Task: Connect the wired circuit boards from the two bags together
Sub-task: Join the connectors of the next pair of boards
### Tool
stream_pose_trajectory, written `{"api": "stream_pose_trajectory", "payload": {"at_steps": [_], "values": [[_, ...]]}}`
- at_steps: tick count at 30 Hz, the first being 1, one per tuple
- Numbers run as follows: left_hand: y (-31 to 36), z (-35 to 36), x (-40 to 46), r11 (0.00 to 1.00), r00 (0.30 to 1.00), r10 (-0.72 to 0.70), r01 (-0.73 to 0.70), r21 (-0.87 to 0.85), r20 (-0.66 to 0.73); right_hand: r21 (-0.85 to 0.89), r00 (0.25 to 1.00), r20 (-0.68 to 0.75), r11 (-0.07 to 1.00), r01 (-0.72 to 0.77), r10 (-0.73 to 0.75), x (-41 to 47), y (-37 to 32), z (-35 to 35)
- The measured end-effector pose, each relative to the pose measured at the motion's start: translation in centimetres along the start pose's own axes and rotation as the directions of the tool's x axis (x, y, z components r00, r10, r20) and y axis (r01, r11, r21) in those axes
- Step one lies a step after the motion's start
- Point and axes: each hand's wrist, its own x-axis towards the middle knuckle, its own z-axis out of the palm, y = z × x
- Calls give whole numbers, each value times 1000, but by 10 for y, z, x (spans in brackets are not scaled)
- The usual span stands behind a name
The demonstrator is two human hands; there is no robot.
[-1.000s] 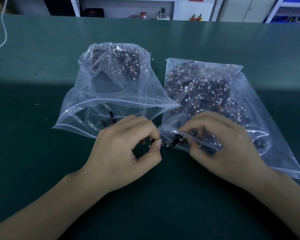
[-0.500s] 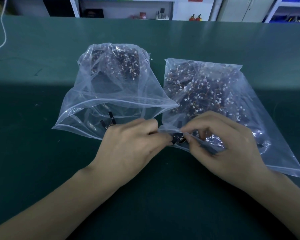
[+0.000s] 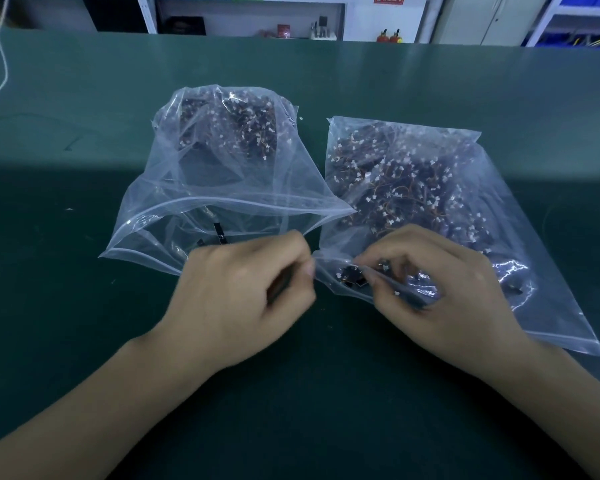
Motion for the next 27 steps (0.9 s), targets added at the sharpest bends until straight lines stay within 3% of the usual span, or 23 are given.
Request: {"api": "stream_pose_trajectory", "payload": {"at_steps": [4, 10, 14, 22, 27], "values": [[-17, -7, 1, 962, 983, -183, 179, 207, -1, 8, 1000, -4, 1000, -9, 9, 0, 0, 1], [-46, -12, 0, 930, 957, -283, 255, 264, 72, 3, 1000, 10, 1000, -14, 14, -1, 0, -1], [-48, -12, -1, 932, 946, -292, 249, 263, 139, 6, 1000, 8, 1000, -20, 20, -1, -1, -1], [-44, -10, 0, 914, 941, -317, 269, 303, 119, -15, 1000, 16, 1000, -19, 20, 4, -9, -5], [-45, -8, -1, 931, 959, -257, 213, 296, 118, 55, 999, -2, 998, -34, 34, 1, -18, -7]]}}
